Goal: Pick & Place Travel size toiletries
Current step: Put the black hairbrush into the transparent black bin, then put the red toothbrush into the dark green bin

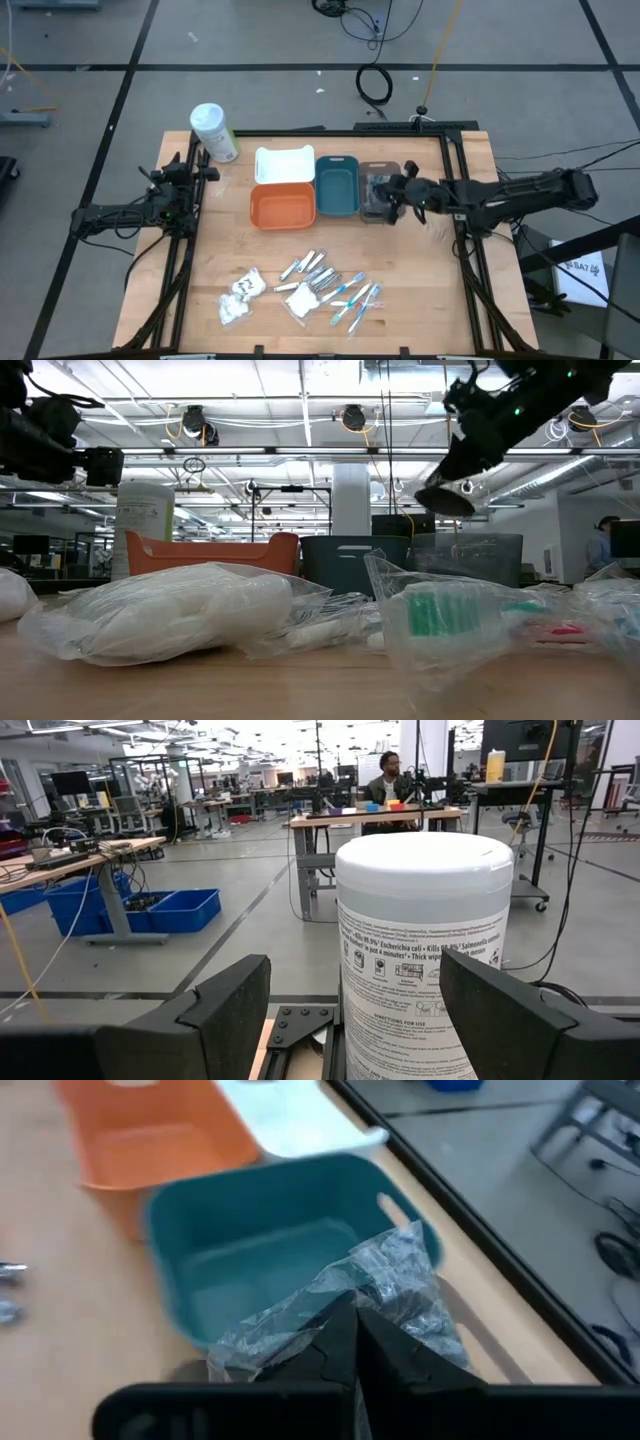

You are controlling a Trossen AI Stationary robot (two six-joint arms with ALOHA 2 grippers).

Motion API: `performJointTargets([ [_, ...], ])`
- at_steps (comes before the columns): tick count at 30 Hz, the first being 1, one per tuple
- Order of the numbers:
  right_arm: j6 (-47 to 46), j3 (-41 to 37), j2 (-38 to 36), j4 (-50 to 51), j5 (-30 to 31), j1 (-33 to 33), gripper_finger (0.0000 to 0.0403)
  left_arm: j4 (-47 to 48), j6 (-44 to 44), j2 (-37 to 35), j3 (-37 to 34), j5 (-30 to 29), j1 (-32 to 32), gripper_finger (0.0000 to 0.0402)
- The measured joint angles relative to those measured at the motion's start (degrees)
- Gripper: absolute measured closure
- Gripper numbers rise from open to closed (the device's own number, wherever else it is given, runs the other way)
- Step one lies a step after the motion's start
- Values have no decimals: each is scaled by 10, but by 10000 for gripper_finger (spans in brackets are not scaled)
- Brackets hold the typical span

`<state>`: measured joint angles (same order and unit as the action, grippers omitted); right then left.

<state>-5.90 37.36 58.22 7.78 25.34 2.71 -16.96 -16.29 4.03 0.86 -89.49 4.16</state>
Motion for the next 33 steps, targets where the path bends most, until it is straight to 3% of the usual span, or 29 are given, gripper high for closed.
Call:
performJointTargets([
  [5,6,-37,1,-8,-1,54,403,0,0,0,0,0,0,117],
  [10,-18,-81,1,-76,-18,67,397,0,0,0,0,0,0,117],
  [24,-5,-99,-8,-132,-29,67,274,0,0,0,0,0,0,117],
  [33,-50,-100,-103,-169,-31,35,258,0,0,0,0,0,0,117],
])
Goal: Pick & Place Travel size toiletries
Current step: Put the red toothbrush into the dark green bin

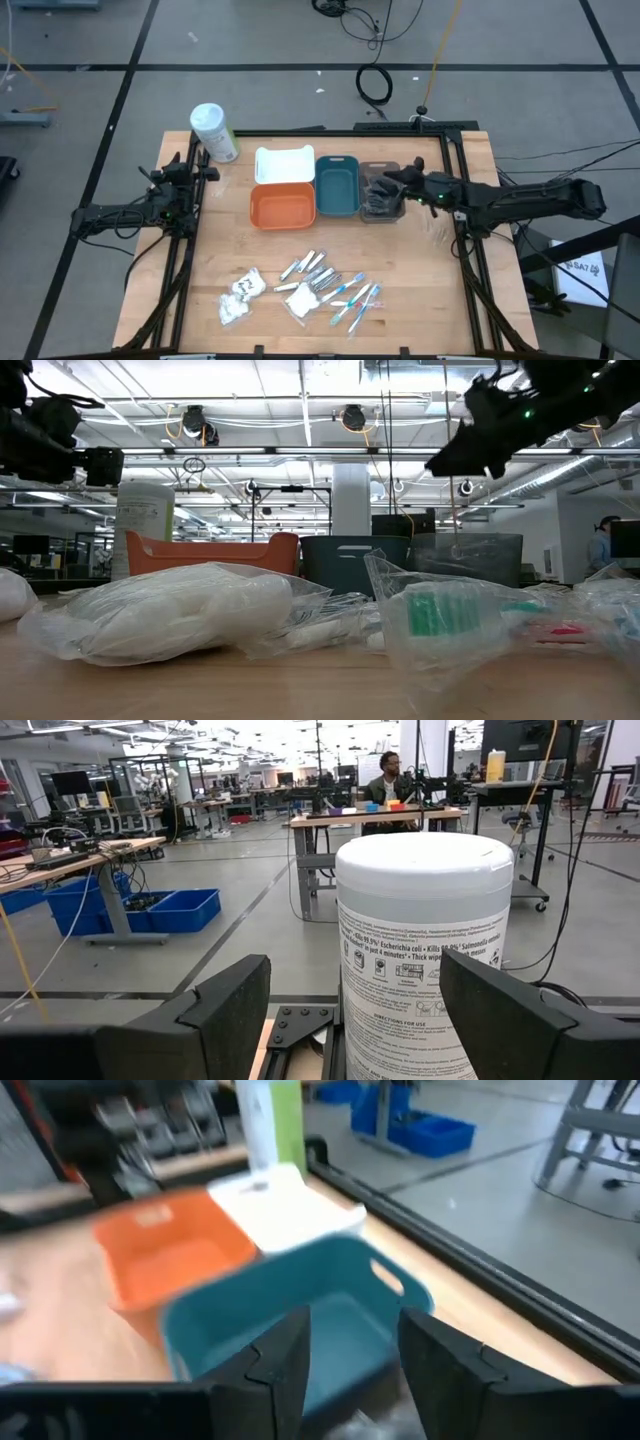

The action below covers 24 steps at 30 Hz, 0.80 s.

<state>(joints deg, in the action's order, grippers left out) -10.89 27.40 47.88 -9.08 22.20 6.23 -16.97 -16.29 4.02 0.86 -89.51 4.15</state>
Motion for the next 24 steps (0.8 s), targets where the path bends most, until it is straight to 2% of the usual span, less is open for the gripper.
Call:
performJointTargets([
  [5,-19,0,-75,3,0,-24,262,0,0,0,0,0,0,117],
  [11,-25,0,-128,14,-3,-53,263,0,0,0,0,0,0,117],
  [13,-68,0,-137,28,-40,-64,263,0,0,0,0,0,0,117],
  [16,-147,0,-134,21,-134,-72,263,0,0,0,0,0,0,117],
  [18,-166,0,-125,7,-200,-75,263,0,0,0,0,0,0,117],
  [21,-205,-16,-103,-65,-261,-93,264,0,0,0,0,0,0,117],
  [24,-238,-47,-62,-198,-302,-134,264,0,0,0,0,0,0,117],
])
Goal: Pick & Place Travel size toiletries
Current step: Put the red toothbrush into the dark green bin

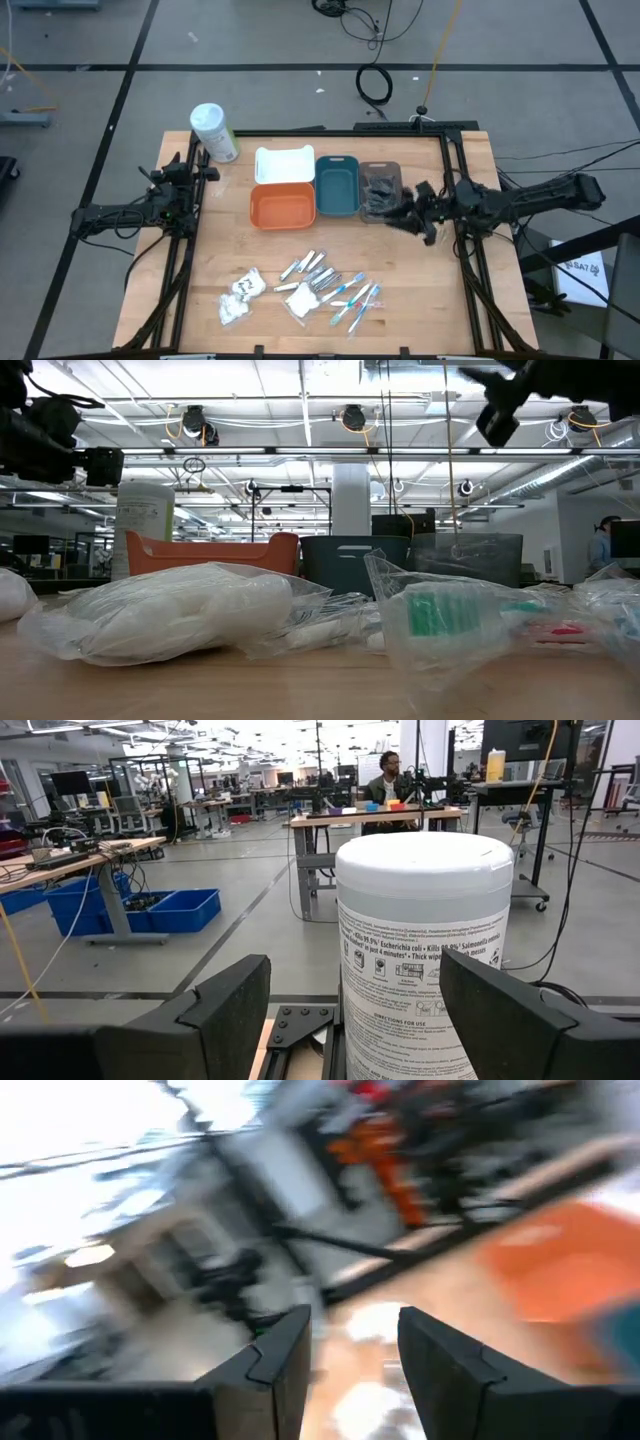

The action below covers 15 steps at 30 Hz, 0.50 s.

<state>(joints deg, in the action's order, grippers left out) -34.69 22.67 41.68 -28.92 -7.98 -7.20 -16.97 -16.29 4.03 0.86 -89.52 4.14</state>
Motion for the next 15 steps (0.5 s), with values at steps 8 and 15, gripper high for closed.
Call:
performJointTargets([
  [8,222,31,179,-208,86,-214,250,0,0,0,0,0,0,117],
  [15,238,215,310,111,270,-325,173,0,0,0,0,0,0,117],
])
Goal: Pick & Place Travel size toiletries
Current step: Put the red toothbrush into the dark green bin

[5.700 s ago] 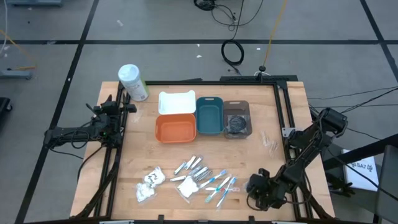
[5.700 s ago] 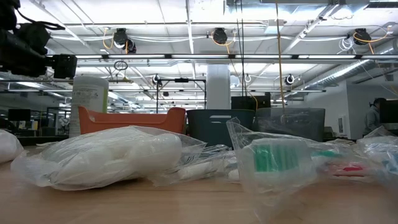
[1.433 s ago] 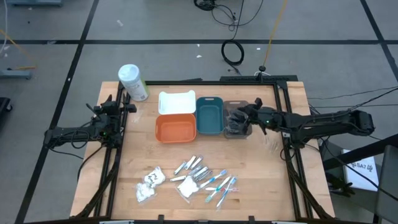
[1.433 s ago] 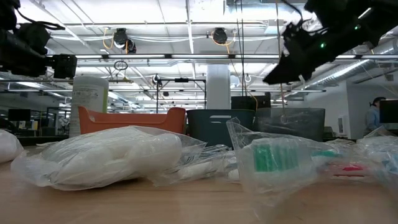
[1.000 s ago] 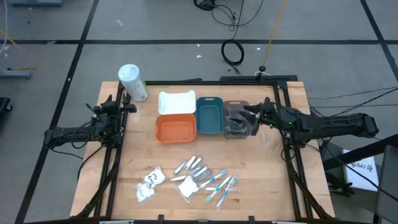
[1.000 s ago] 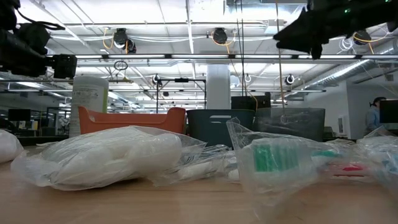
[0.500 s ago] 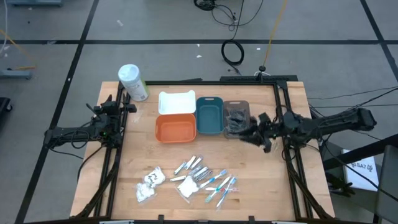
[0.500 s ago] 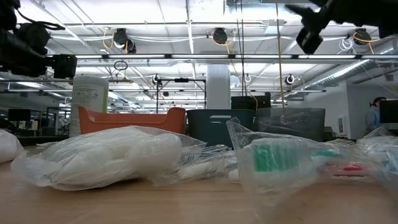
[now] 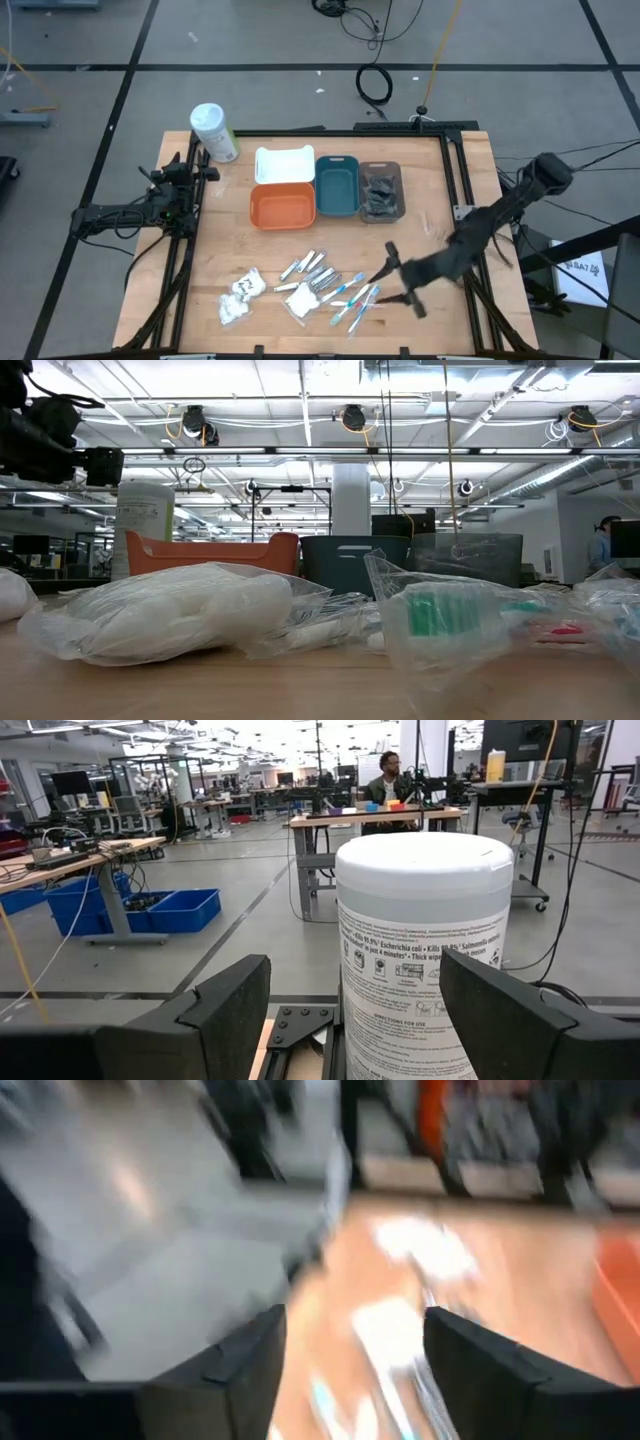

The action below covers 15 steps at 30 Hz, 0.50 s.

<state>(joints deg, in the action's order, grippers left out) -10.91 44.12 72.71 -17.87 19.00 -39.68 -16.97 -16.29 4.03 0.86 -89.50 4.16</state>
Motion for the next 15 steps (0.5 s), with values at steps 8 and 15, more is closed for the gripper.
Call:
performJointTargets([
  [8,-214,114,152,274,47,-60,143,0,0,0,0,0,0,117],
  [15,-312,114,238,341,49,-98,158,0,0,0,0,0,0,117],
])
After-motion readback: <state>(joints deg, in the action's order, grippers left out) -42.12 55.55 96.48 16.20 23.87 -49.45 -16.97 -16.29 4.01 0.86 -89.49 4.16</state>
